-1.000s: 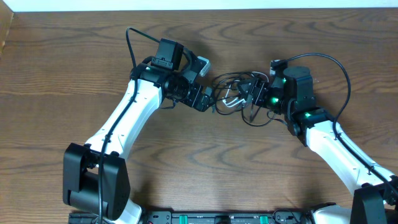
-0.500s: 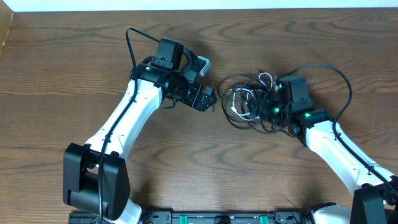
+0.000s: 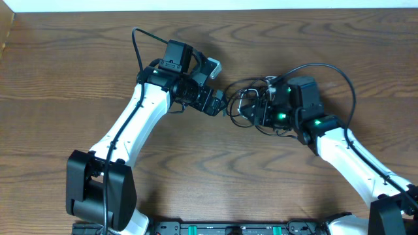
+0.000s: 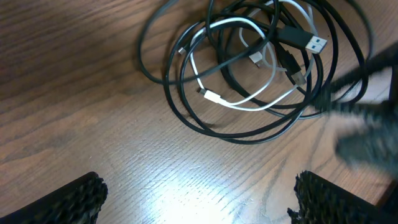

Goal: Untangle cables
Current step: 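Hold the cables with both grippers and pull them apart sideways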

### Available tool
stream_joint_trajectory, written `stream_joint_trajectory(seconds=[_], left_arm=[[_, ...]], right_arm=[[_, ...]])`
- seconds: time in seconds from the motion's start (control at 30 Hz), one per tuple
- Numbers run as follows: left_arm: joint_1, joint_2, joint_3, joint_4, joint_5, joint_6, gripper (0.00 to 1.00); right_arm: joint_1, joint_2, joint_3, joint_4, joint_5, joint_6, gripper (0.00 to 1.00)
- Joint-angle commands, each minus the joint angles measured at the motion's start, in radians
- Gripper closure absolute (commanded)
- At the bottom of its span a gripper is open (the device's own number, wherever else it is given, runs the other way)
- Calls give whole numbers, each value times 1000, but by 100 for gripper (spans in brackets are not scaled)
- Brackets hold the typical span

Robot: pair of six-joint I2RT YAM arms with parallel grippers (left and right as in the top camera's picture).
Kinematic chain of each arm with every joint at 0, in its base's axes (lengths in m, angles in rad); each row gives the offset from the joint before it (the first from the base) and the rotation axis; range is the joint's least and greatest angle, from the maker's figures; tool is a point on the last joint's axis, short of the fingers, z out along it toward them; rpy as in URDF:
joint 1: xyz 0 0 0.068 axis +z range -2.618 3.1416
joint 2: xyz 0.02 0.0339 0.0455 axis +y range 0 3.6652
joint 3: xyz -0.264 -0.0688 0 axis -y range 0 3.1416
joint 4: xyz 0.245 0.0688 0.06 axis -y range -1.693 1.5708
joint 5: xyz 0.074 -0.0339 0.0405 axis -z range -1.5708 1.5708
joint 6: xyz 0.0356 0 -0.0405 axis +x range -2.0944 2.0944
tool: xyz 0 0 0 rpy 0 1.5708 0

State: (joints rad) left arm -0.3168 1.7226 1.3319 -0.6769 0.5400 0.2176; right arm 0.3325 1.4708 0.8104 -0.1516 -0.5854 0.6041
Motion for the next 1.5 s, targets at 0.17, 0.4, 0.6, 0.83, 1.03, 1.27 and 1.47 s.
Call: stream_joint_trajectory(seconds=[0.17, 0.4, 0.6, 0.83, 1.03, 1.27, 1.47], left_arm=[[2, -10, -3, -2, -10, 10, 3], [2, -10, -3, -2, -10, 10, 3], [2, -10, -3, 1, -24, 10, 2], [2, -10, -3, 7, -58, 10, 2], [2, -10, -3, 17, -58, 10, 2], [2, -10, -3, 17, -58, 10, 2], [2, -10, -3, 17, -58, 10, 3]], right_arm=[[32, -14, 7, 6, -211, -44, 43], [32, -14, 7, 85, 3, -55, 41], [33, -14, 7, 92, 429, -222, 28], [28, 3, 6, 90, 655, -427, 7], [21, 114, 6, 92, 654, -430, 6], [21, 182, 6, 64, 568, -402, 47], [21, 120, 7, 45, 471, -372, 92]])
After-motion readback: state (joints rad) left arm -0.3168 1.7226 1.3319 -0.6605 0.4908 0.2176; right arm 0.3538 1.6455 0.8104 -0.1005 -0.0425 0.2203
